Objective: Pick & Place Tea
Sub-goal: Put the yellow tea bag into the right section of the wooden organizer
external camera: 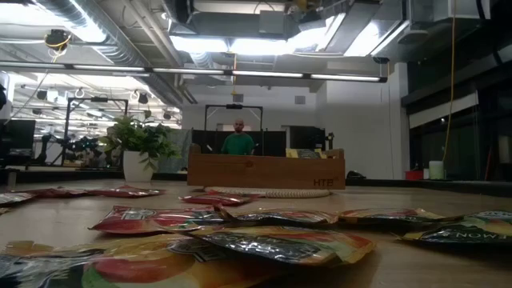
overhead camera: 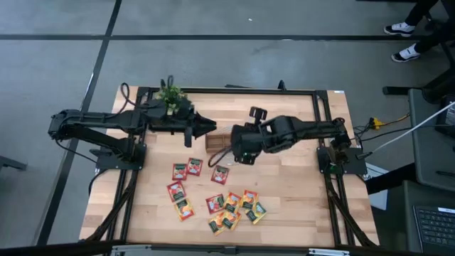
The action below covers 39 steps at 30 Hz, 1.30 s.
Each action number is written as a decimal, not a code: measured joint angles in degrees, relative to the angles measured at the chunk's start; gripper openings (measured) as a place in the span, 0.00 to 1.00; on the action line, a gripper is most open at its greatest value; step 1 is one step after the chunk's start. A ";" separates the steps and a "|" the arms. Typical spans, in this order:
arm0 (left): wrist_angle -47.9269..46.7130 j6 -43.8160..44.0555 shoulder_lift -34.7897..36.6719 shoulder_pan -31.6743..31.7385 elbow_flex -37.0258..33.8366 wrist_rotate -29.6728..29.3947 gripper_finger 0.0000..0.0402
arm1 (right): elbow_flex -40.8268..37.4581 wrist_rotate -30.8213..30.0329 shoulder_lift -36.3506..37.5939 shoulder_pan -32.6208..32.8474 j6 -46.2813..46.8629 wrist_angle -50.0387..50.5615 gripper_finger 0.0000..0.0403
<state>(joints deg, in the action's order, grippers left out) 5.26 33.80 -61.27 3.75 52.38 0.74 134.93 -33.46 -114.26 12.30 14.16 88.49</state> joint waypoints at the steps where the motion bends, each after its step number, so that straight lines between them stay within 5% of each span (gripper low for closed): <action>1: 0.74 -0.02 -0.92 0.00 0.00 0.87 0.36 | 0.06 -0.01 0.00 -0.46 -0.50 -0.46 0.10; 7: 4.98 -0.18 -4.92 0.22 0.00 2.15 0.52 | 0.11 -0.01 0.00 -2.20 -1.26 -0.76 0.12; 12: 7.24 0.73 -7.20 0.22 0.00 -2.43 0.58 | 0.11 -0.01 -0.02 -2.37 -4.06 -0.92 0.10; 17: 7.67 6.33 -9.91 0.26 0.00 -7.55 0.57 | 0.11 -1.53 -0.04 -2.43 -4.59 -0.96 0.10; 27: 18.19 12.57 -14.11 0.26 0.02 -7.07 0.57 | 0.11 -2.94 -0.04 -2.45 -5.43 -0.98 0.12; 39: 19.45 16.61 -15.17 0.22 0.00 -5.69 0.52 | 0.09 -2.94 -0.04 -2.44 -5.65 -1.03 0.12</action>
<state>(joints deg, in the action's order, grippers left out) 24.71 50.41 -76.44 3.97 52.38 -4.94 135.02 -36.40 -114.30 9.86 8.51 87.46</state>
